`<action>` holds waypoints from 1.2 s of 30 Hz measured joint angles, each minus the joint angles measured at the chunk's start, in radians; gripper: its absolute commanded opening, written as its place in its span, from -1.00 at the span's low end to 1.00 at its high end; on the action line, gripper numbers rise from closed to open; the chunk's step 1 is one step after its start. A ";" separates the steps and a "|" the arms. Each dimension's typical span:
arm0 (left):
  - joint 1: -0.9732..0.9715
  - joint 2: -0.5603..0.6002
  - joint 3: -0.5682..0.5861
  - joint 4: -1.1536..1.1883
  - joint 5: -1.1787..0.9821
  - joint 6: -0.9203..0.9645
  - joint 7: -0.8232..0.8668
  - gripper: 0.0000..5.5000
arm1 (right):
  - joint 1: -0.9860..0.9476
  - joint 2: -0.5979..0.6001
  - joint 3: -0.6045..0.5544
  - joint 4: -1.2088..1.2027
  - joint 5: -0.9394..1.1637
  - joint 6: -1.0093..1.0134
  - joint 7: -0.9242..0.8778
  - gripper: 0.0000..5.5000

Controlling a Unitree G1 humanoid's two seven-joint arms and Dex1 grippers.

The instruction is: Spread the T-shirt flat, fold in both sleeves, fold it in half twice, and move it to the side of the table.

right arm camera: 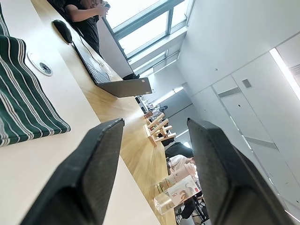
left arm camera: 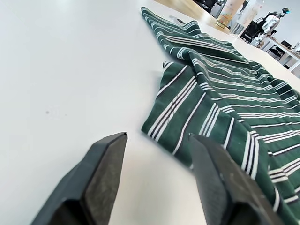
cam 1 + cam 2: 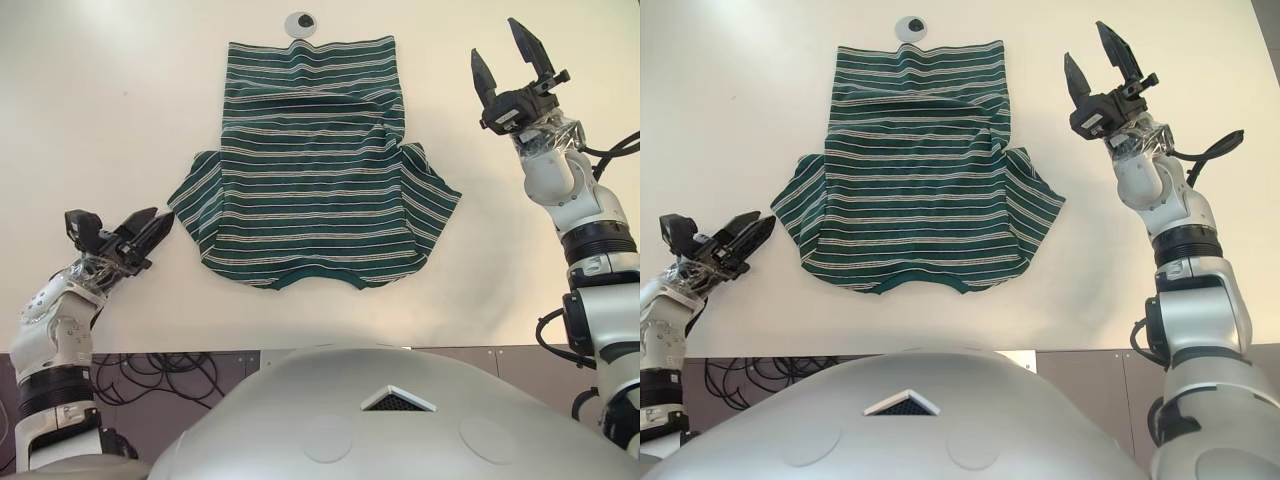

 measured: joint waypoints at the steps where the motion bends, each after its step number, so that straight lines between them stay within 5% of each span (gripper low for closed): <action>1: -0.012 -0.001 -0.008 0.003 0.006 0.003 0.000 -0.24 | 0.000 0.000 0.000 0.000 0.000 0.002 0.000 -0.09; 15: -0.078 -0.022 -0.054 0.030 0.064 0.033 -0.022 -0.99 | 0.005 0.002 -0.024 0.000 0.004 0.004 0.021 -0.09; 28: -0.036 -0.076 0.022 -0.188 -0.076 0.127 -0.072 -0.99 | 0.010 0.007 -0.026 0.002 0.004 0.005 0.026 -0.09; 36: -0.023 -0.142 -0.079 -0.396 -0.082 0.198 -0.011 -0.99 | 0.082 0.007 -0.038 -0.031 0.175 0.001 0.205 -0.09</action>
